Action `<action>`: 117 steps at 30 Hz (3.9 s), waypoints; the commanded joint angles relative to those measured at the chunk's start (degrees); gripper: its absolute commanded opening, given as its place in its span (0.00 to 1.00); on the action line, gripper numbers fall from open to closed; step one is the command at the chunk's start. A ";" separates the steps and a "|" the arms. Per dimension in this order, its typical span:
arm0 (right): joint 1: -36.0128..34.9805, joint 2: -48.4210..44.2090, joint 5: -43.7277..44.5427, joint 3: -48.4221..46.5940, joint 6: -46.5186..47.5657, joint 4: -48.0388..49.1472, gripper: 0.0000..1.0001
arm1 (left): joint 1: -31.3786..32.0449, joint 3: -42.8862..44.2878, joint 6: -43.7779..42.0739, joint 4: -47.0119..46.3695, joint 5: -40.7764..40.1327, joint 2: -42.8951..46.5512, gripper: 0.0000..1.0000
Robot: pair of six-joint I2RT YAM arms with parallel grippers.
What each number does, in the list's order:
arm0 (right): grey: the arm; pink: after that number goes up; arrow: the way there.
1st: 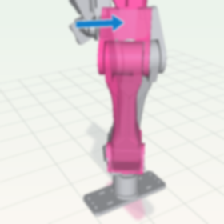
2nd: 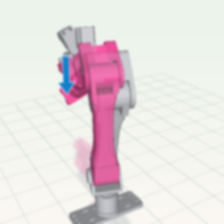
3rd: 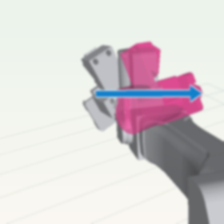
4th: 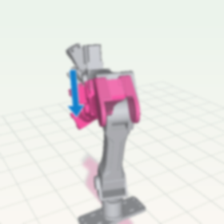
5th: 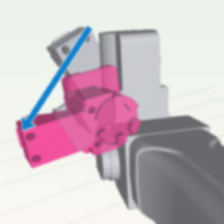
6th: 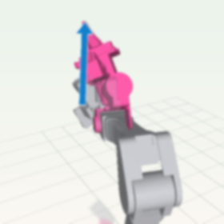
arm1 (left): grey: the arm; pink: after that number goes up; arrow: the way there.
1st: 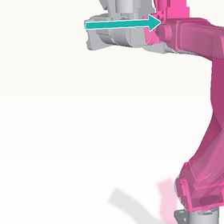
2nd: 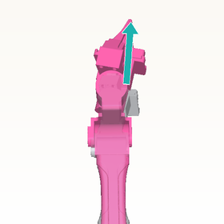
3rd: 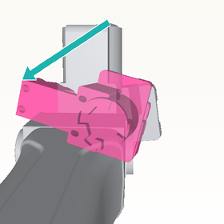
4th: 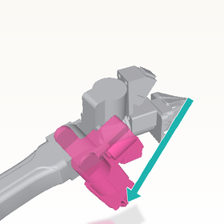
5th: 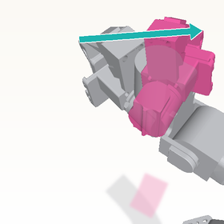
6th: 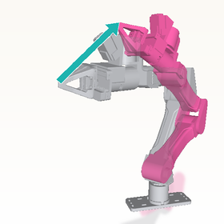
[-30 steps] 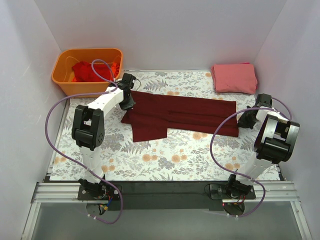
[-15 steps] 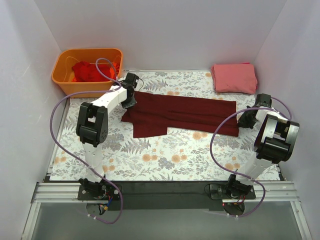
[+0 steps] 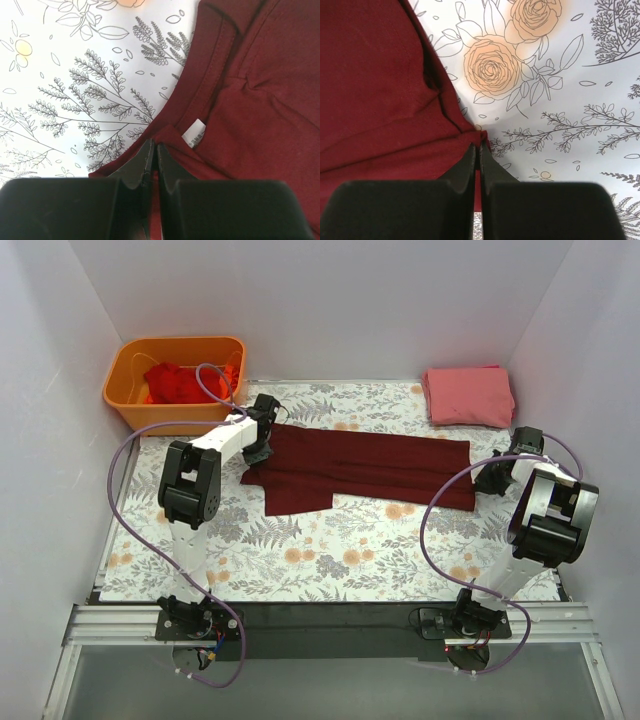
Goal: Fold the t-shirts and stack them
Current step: Fold the tshirt
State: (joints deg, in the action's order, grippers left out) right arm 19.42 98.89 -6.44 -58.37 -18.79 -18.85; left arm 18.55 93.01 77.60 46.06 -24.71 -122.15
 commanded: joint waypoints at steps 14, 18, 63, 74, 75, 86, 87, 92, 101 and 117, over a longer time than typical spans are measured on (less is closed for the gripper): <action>0.62 1.92 -2.96 -1.22 -0.82 5.40 0.27 | -0.88 -1.78 1.41 0.08 -4.47 4.55 0.32; 0.36 -0.01 -3.41 -1.13 -0.55 4.97 0.42 | -0.79 -1.34 1.15 0.17 -2.72 6.74 0.51; -37.26 -20.93 -2.18 14.60 1.38 4.00 0.73 | 17.84 -22.44 5.19 -3.35 3.35 14.57 0.09; -37.26 -19.97 -3.23 15.48 1.74 4.96 0.73 | 17.84 -21.56 5.28 -3.44 1.87 17.38 0.00; -37.26 -20.05 -3.23 15.39 1.74 4.79 0.73 | 17.84 -20.86 4.93 -3.35 1.25 18.34 0.00; -37.26 -21.46 -5.43 14.69 3.58 4.79 0.72 | 14.24 -0.57 -2.10 -4.58 -5.08 7.03 0.00; -37.26 -21.72 -5.52 14.77 3.84 4.79 0.72 | 13.98 3.02 -3.06 -4.67 -5.96 5.71 0.00; -37.26 -22.08 -7.01 14.43 6.83 4.79 0.68 | 13.10 10.51 -6.32 -7.21 -8.07 -0.45 0.00; -37.26 -19.88 -8.86 10.91 10.08 4.79 0.55 | 12.22 14.65 -11.24 -17.75 -11.15 -3.89 0.00; -37.35 -11.10 -6.05 3.79 12.63 6.46 0.48 | 11.25 14.39 -13.97 -27.69 -12.82 -7.40 0.00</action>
State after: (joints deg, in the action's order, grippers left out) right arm -17.69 86.46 -13.96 -51.35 -7.66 -14.61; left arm 30.41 105.91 64.27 20.27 -34.57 -129.25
